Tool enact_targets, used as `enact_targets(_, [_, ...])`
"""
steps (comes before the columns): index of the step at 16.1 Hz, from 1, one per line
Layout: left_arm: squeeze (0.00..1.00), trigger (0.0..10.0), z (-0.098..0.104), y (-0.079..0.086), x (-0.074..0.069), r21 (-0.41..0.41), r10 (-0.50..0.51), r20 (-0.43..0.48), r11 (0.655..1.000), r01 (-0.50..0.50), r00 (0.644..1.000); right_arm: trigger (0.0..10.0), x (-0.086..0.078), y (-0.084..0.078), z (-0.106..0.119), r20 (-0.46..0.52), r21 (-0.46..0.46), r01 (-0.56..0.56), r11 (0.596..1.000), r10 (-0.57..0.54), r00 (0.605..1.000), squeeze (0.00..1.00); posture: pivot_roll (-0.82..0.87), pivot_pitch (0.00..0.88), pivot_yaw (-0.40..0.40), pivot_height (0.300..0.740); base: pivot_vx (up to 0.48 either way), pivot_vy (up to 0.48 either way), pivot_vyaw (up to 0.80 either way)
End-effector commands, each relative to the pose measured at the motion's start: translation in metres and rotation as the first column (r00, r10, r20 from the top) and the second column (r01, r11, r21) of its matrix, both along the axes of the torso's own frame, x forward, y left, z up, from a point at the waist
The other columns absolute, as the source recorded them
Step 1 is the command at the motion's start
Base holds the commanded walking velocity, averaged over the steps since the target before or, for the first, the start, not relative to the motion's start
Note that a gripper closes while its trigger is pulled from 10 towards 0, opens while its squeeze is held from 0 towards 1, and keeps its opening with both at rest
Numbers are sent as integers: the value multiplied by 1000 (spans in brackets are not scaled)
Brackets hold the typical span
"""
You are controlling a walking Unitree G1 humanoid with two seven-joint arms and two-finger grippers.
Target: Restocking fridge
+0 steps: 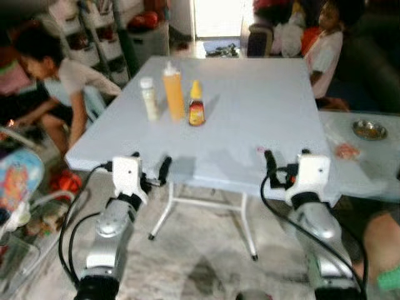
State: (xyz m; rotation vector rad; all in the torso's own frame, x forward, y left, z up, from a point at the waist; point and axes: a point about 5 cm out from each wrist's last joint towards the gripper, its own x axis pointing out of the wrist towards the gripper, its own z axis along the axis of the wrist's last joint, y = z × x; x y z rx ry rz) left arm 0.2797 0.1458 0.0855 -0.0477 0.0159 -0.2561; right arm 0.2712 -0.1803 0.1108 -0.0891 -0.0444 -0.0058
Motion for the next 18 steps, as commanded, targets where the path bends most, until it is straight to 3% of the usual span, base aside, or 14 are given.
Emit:
enact_targets(1, [0, 10000, 0, 1, 2, 15, -7, 4, 1000, 7, 1000, 10000, 0, 1, -1, 1, 2, 3, 1000, -3, 1000, 0, -119, 0, 55, 740, 0, 450, 0])
enact_targets(5, [0, 10000, 4, -5, 6, 1, -31, 20, 1000, 31, 999, 10000, 8, 9, 4, 24, 8, -13, 1000, 12, 1000, 0, -122, 0, 62, 740, 0, 441, 0])
enact_targets(12, [0, 10000, 4, -6, 5, 9, -31, 28, 999, 31, 999, 10000, 10, 9, 3, 29, 5, -16, 1000, 16, 999, 0, -116, 0, 57, 740, 0, 0, 0])
enact_targets(18, [0, 10000, 4, -9, 4, -4, -54, 26, 999, 54, 998, 10000, 11, 8, 5, 36, -6, -13, 1000, 13, 999, 0, -120, 0, 56, 740, 374, 213, 0])
